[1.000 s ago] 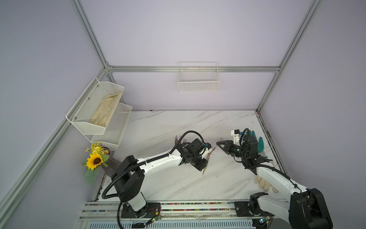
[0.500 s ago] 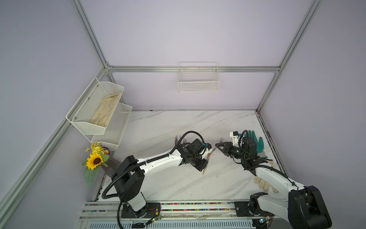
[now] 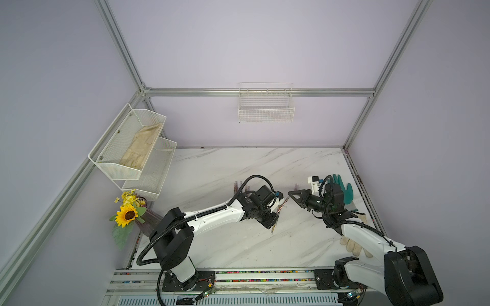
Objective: Remove the protective cover of the pencils
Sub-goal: Remove the protective sleeve from the pencil.
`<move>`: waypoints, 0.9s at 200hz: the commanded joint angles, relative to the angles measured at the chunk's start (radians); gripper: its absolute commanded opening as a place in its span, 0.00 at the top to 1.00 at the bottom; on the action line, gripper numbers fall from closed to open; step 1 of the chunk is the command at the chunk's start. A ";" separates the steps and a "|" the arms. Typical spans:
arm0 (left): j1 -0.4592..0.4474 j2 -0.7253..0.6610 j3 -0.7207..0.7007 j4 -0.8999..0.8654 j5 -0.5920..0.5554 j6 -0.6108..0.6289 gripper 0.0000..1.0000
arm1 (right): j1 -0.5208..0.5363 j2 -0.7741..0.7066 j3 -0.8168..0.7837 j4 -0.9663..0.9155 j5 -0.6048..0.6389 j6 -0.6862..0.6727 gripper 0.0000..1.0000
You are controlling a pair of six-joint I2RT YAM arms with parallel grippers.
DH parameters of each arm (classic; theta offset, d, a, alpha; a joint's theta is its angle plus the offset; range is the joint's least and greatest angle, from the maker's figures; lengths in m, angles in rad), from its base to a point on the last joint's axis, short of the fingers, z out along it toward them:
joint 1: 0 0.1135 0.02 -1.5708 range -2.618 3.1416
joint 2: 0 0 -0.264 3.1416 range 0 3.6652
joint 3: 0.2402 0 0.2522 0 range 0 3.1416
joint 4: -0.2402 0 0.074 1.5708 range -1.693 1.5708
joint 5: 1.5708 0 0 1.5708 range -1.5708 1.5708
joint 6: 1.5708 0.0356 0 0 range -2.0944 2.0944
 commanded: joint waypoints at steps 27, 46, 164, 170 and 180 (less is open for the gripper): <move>-0.005 -0.011 0.046 0.019 -0.009 -0.003 1.00 | -0.028 -0.078 -0.014 -0.003 0.113 0.041 0.99; -0.005 -0.012 0.042 0.023 -0.020 -0.006 1.00 | -0.040 -0.108 -0.028 0.001 0.166 0.085 1.00; -0.005 -0.033 0.015 0.026 -0.021 -0.002 1.00 | -0.140 0.024 0.159 -0.132 0.047 -0.243 1.00; -0.005 -0.031 0.015 0.025 -0.021 -0.002 1.00 | -0.153 0.037 0.165 -0.131 0.022 -0.261 1.00; -0.005 -0.030 0.015 0.025 -0.018 -0.002 1.00 | -0.165 0.044 0.167 -0.132 0.016 -0.276 1.00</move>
